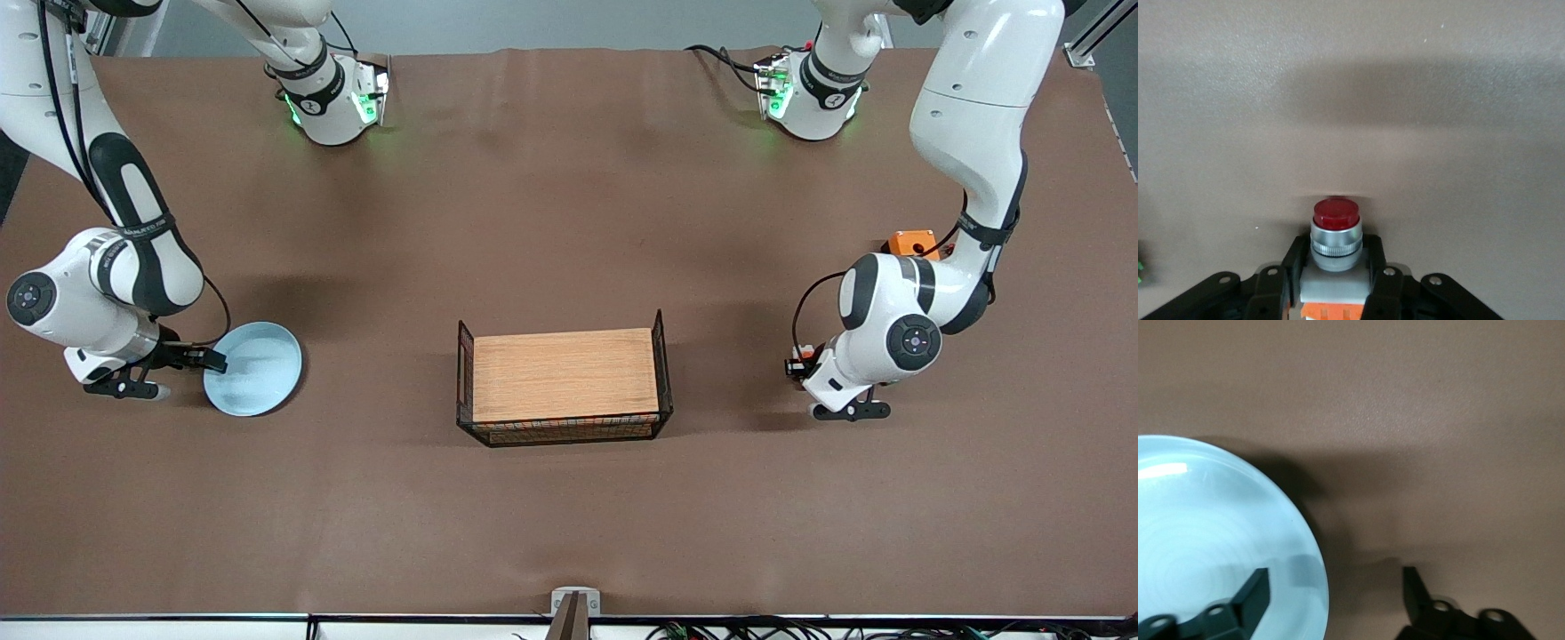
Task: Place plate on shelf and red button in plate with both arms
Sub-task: 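Grip the blue plate rim with the right gripper and lift it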
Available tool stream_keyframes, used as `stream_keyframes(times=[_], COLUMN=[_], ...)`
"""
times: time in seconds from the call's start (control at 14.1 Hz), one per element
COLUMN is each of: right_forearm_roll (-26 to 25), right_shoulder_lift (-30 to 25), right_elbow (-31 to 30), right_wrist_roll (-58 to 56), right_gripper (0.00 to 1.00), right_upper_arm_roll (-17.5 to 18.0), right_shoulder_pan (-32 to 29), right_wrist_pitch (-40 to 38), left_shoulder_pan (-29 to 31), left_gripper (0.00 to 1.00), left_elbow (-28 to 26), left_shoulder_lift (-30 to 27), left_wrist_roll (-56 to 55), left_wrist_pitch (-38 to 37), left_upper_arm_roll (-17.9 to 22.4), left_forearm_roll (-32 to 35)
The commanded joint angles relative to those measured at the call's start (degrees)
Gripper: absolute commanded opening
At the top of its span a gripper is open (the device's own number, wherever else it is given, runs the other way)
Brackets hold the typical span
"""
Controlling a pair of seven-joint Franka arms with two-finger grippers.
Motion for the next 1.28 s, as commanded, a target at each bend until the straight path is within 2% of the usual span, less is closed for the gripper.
stream_keyframes(times=[0.0,0.07,0.28,0.35,0.43,0.64,0.92,1.21], right_forearm_roll=[0.93,0.93,0.84,1.36,3.72,5.15,5.24,5.32], right_shoulder_lift=[0.14,0.06,-0.3,-0.47,-0.73,-1.0,-2.05,-8.71], right_elbow=[-0.78,-0.78,-0.52,-0.35,0.09,4.38,14.23,15.21], right_wrist_roll=[-1.26,-1.25,-0.99,-0.73,-0.81,-0.64,6.8,20.07], right_gripper=[0.56,0.5,0.18,0.07,0.01,0.0,0.0,0.0], right_upper_arm_roll=[0.98,0.98,1.07,1.07,1.07,1.07,0.89,1.07], right_shoulder_pan=[-1.17,-1.17,-0.99,-0.91,-0.73,0.06,1.29,2.25], right_wrist_pitch=[0.0,-0.35,-2.37,-3.07,-4.3,-10.44,-27.04,-35.05], left_shoulder_pan=[0.6,0.6,0.69,0.69,0.69,1.83,1.92,1.83], left_gripper=[0.34,0.34,0.34,0.34,0.34,0.34,0.34,0.34], left_elbow=[-0.12,0.14,1.11,1.28,1.46,1.81,5.5,7.0], left_shoulder_lift=[-3.31,-4.53,-7.61,-8.49,-9.46,-12.18,-13.07,-13.07], left_wrist_roll=[0.07,0.07,-0.37,-0.9,-1.25,-2.74,-3.62,-7.84], left_wrist_pitch=[-1.67,-2.99,-4.32,-4.4,-4.41,-6.42,-11.6,-12.05], left_upper_arm_roll=[-0.12,-0.12,-0.03,-0.03,0.06,0.06,0.06,0.06], left_forearm_roll=[0.93,0.5,0.23,0.14,0.14,0.05,0.05,0.05])
